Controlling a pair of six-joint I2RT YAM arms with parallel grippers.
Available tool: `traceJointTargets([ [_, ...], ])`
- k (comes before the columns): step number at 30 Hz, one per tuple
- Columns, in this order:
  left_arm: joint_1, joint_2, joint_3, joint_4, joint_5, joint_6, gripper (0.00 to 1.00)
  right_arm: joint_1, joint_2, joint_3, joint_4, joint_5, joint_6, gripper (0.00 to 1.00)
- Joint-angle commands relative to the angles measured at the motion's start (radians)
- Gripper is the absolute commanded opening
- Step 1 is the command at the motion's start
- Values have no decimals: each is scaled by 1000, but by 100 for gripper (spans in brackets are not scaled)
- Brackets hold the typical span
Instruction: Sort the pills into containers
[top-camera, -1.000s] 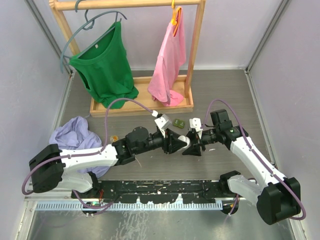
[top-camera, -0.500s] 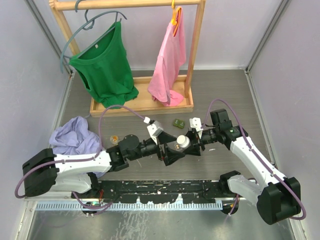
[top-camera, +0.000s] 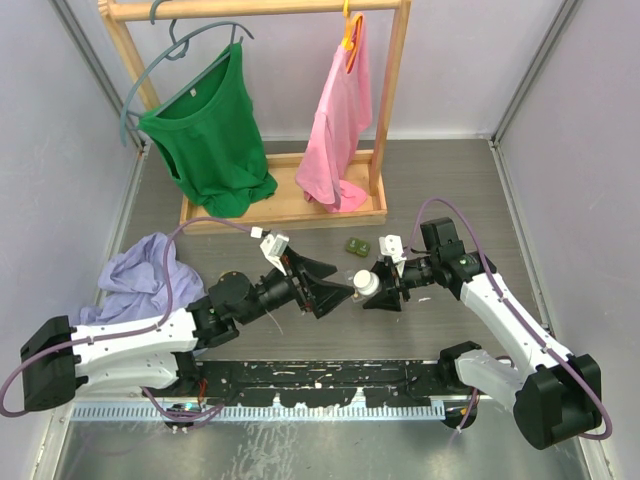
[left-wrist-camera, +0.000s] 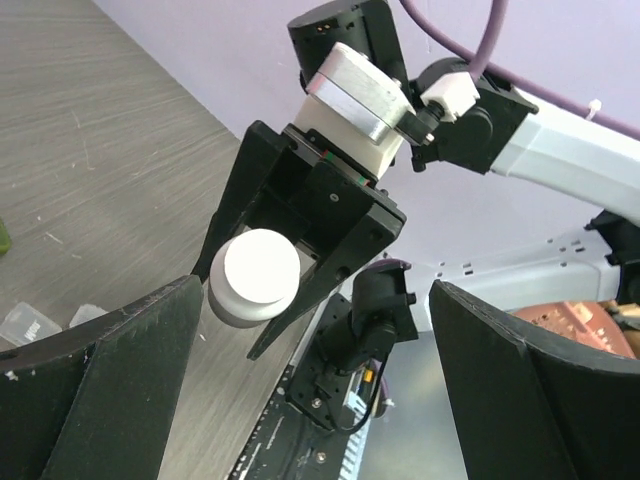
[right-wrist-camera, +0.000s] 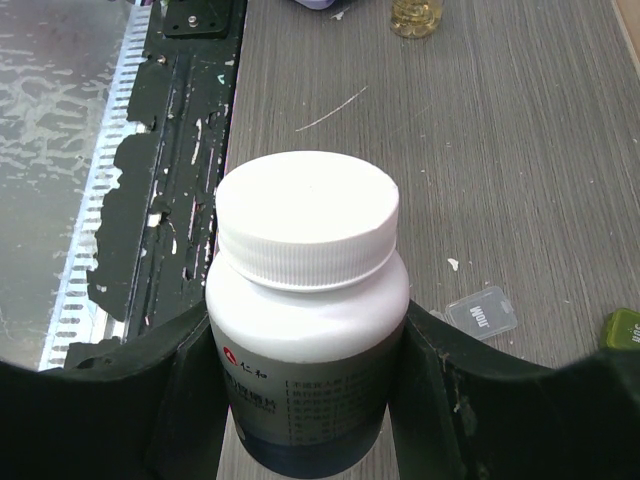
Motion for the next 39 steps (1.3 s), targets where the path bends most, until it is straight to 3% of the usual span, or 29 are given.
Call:
traceJointTargets([
  [1, 1, -35, 14, -38, -70, -83, 98, 2, -15, 37, 28, -31, -3, 15],
  [11, 1, -1, 119, -199, -118, -174, 98, 2, -16, 38, 28, -30, -2, 15],
  [20, -12, 52, 262, -473, -230, -233, 98, 2, -13, 38, 28, -28, -2, 15],
  [30, -21, 88, 263, -404, -190, -206, 98, 1, -15, 38, 28, -27, -4, 15],
  [39, -20, 108, 310, -499, -248, -250, 98, 2, -14, 38, 27, -27, -3, 15],
])
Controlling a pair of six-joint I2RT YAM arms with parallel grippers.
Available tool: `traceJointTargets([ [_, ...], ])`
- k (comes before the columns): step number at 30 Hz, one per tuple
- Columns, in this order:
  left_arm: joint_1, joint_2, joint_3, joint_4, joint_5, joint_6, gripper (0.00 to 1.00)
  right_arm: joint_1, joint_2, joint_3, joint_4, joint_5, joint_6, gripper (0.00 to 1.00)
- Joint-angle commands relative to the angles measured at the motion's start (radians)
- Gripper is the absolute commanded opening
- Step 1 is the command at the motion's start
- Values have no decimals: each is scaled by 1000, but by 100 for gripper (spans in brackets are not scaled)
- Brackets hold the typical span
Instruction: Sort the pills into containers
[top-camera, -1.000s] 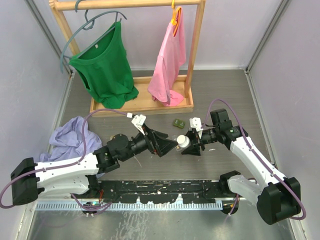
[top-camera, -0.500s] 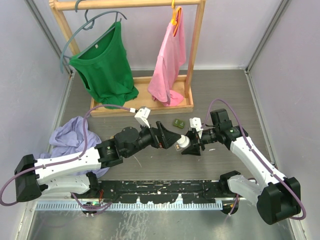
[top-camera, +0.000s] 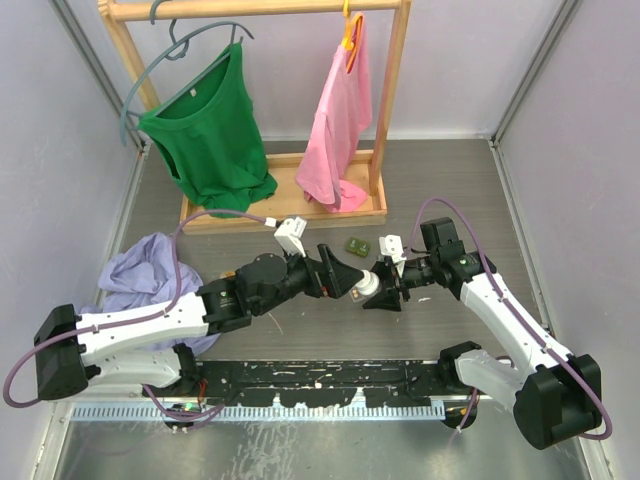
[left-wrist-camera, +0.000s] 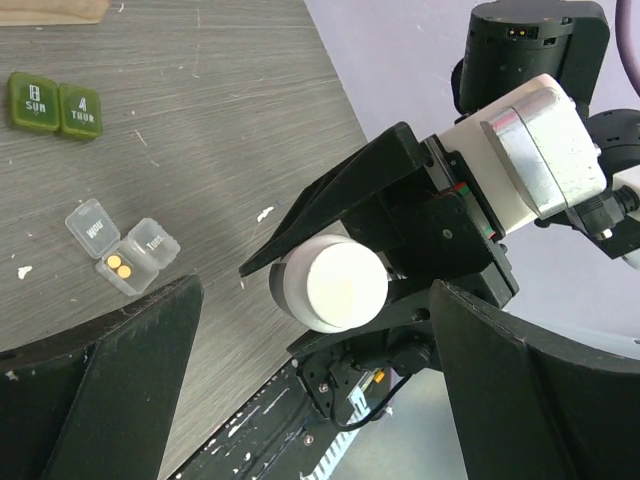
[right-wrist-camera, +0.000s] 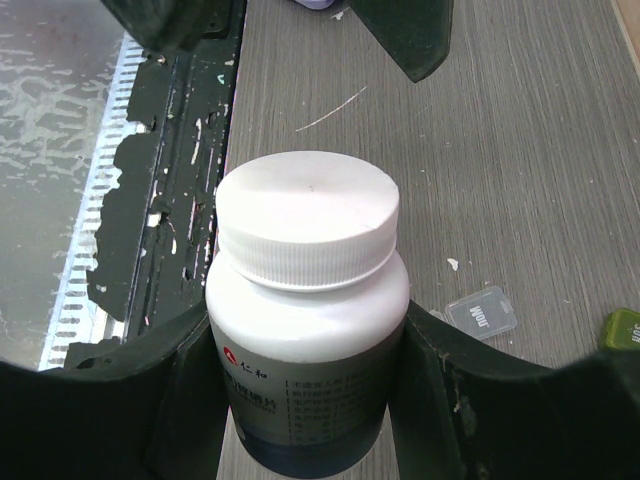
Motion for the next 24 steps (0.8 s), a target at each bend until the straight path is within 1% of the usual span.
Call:
traceJointTargets([
  [1, -4, 3, 65, -19, -38, -19, 98, 2, -14, 38, 26, -27, -2, 15],
  [5, -4, 3, 55, 8, -33, -7, 98, 3, -15, 38, 28, -26, -3, 15],
  [12, -3, -2, 5, 105, -45, -9, 98, 2, -15, 38, 27, -25, -2, 15],
  [15, -3, -4, 19, 80, -63, -17, 98, 2, -15, 38, 27, -27, -3, 15],
  [21, -4, 23, 99, -36, -90, -54, 98, 2, -14, 38, 28, -26, -2, 15],
  [24, -4, 42, 104, -26, -81, -60, 99, 2, -17, 38, 27, -26, -2, 15],
])
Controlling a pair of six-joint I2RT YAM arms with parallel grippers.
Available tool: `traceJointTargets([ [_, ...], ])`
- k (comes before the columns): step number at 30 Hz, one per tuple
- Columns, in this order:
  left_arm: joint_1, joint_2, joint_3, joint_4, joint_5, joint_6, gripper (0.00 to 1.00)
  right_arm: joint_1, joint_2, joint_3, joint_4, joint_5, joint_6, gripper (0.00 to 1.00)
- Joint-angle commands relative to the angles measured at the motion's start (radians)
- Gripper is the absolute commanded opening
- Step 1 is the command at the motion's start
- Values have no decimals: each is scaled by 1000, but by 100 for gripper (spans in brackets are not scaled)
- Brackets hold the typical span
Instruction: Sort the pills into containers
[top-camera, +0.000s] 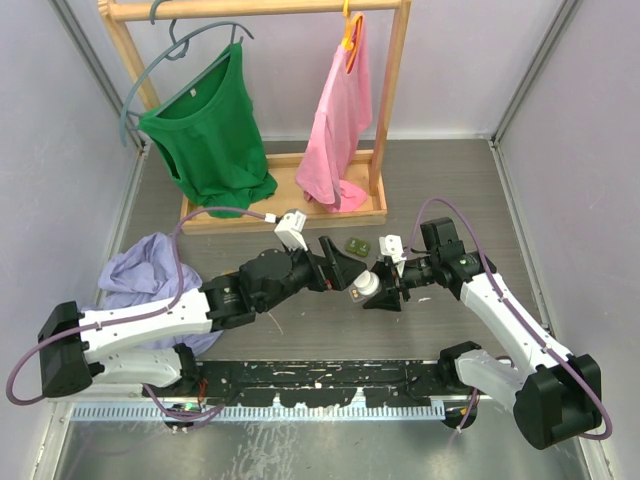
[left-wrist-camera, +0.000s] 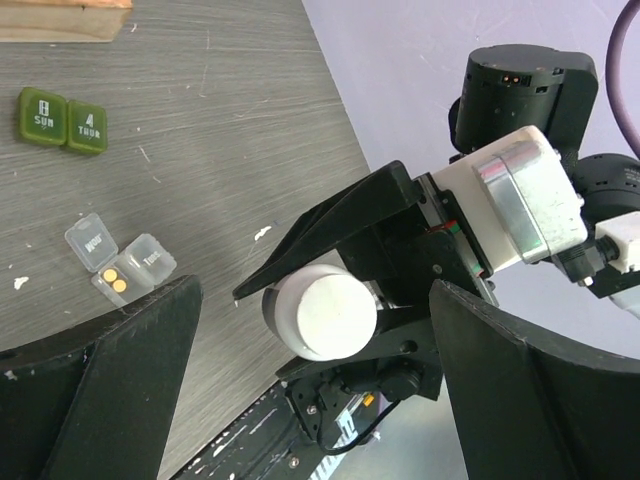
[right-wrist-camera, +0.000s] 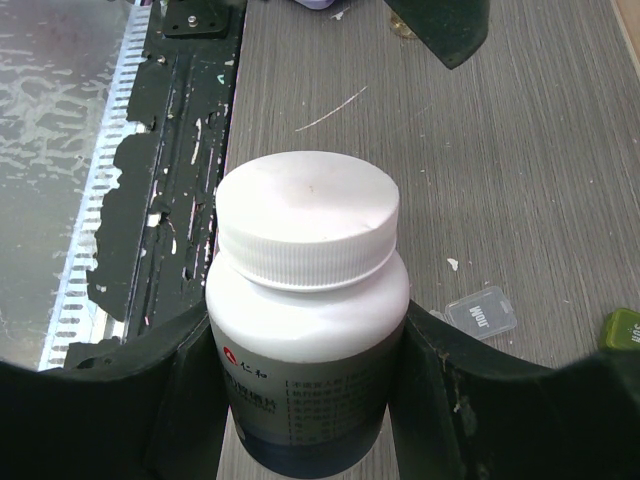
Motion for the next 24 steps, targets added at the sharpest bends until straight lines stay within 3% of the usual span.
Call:
traceJointTargets([
  [1, -3, 17, 54, 9, -24, -27, 100, 3, -16, 38, 27, -26, -2, 15],
  [7, -4, 67, 74, 42, 17, -40, 93, 2, -15, 38, 27, -23, -2, 15],
  [14, -10, 111, 108, 19, 65, -55, 74, 1, -13, 38, 29, -20, 0, 15],
  [24, -46, 151, 173, -116, 4, -31, 69, 3, -10, 37, 40, -7, 16, 15],
])
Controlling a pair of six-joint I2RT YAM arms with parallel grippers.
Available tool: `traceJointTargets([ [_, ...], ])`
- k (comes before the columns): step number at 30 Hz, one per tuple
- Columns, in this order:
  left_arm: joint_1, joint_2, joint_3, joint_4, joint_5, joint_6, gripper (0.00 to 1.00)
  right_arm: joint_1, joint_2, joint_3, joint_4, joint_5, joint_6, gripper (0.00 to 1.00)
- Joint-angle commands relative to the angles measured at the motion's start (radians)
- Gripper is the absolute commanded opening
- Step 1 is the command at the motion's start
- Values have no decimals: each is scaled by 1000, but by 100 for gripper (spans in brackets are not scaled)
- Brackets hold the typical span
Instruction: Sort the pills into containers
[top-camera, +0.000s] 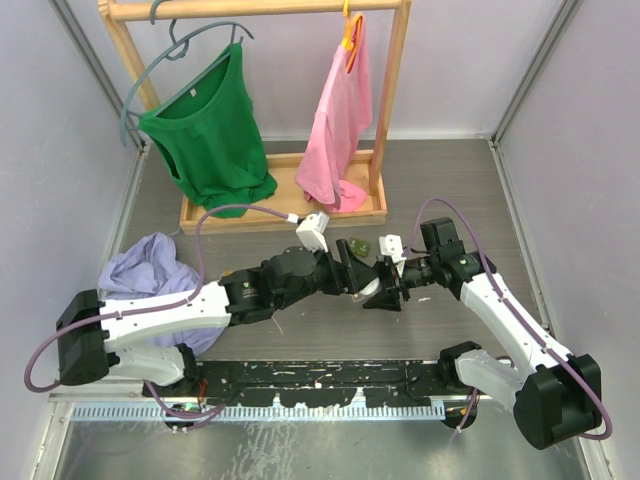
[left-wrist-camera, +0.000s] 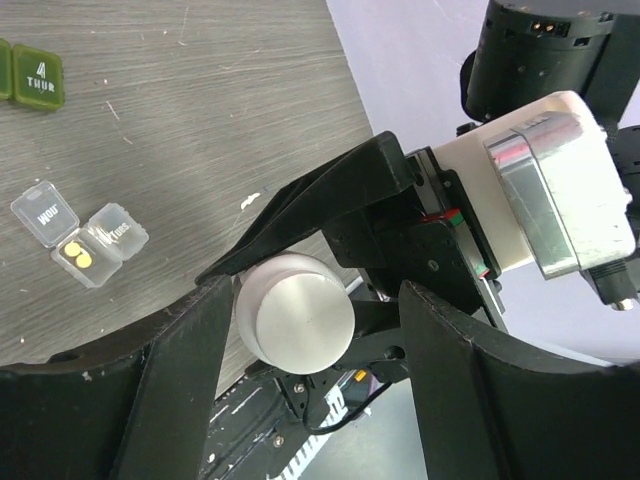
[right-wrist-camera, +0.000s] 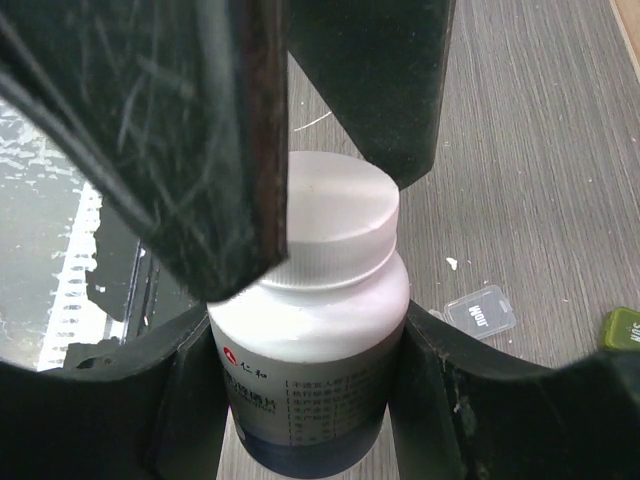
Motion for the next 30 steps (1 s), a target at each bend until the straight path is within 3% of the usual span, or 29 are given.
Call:
traceJointTargets([
  [1, -21, 28, 71, -61, -49, 19, 69, 2, -10, 37, 42, -7, 17, 15],
  [11, -44, 60, 124, -152, -120, 50, 63, 2, -9, 37, 46, -1, 25, 15],
  [28, -86, 87, 201, -236, -187, 123, 64, 2, -4, 37, 48, 2, 29, 15],
  [30, -86, 84, 200, -238, -193, 127, 60, 1, -5, 37, 49, 2, 28, 15],
])
